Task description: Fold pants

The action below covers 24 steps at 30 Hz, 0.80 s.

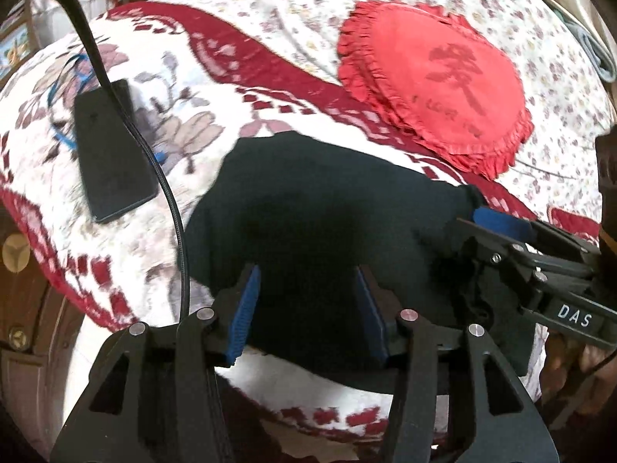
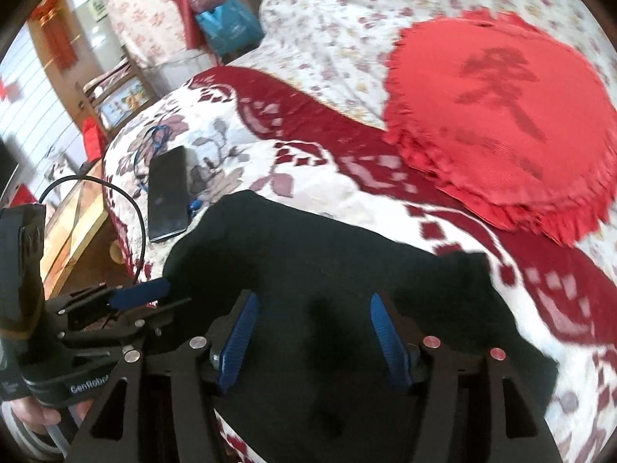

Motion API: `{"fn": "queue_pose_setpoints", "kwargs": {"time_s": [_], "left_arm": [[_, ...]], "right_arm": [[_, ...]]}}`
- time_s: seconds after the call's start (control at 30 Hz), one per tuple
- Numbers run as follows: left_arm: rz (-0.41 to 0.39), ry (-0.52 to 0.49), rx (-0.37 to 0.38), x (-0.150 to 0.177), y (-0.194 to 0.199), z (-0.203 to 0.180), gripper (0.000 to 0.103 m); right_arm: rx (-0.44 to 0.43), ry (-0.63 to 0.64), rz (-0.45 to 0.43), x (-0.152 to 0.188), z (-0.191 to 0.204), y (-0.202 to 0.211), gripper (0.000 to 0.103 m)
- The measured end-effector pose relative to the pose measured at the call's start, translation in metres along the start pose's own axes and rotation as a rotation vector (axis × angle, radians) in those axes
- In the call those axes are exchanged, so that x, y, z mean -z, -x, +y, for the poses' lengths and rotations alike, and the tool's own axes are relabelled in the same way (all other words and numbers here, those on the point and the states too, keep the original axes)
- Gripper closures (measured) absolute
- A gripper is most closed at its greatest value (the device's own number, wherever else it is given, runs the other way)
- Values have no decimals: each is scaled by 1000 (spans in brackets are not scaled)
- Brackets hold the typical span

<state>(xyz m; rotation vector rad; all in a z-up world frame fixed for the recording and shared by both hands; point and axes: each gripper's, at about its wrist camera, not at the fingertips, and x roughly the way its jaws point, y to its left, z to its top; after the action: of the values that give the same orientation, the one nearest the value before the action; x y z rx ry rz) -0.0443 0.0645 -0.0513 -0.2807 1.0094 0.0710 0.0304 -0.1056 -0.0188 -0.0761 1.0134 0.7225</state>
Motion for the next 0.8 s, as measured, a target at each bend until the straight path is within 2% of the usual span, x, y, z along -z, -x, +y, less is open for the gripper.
{"fn": "queue_pose_setpoints", "kwargs": {"time_s": [0.17,0.3,0.63,0.8], "left_arm": [[5,44,3,1,3,17,53],[13,94,26,1,1,28,46],[44,179,79,2,-4,45,45],[92,230,102,8,-20,53,43]], "right_arm": [[-25,41,12,-18,15,-16,43],[-30,65,15,-32,22,-26,41],[-47,78,50,-54,29,-57,40],[-57,95,74,-64,36,-74,39]]}}
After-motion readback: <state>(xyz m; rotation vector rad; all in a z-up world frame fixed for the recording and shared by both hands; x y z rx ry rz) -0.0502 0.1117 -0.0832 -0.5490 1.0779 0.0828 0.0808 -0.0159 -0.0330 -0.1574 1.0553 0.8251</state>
